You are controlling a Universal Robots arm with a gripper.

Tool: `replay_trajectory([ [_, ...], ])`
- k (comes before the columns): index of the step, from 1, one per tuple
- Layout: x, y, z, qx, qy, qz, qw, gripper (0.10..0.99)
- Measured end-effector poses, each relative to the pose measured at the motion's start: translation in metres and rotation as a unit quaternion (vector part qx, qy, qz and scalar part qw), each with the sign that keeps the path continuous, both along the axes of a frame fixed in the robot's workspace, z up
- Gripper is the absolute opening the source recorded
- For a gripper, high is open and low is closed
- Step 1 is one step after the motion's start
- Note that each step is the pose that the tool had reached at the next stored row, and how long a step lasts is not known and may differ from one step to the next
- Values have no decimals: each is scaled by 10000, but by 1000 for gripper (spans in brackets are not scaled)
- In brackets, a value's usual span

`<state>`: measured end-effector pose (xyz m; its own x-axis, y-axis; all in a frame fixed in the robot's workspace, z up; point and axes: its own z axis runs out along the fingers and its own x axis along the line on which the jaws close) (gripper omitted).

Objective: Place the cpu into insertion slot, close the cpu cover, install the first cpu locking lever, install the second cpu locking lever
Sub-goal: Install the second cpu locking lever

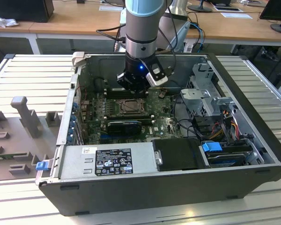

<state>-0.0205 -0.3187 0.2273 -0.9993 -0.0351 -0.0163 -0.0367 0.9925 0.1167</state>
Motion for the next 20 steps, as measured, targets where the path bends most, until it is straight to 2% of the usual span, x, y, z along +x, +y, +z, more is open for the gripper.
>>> replay_trajectory([
  [8,1,-27,70,1,1,1,10000,106],
  [10,0,-61,69,0,1,0,10000,106],
  [16,0,-269,57,0,2,0,10000,106],
  [20,-1,-293,72,0,3,-1,10000,106],
])
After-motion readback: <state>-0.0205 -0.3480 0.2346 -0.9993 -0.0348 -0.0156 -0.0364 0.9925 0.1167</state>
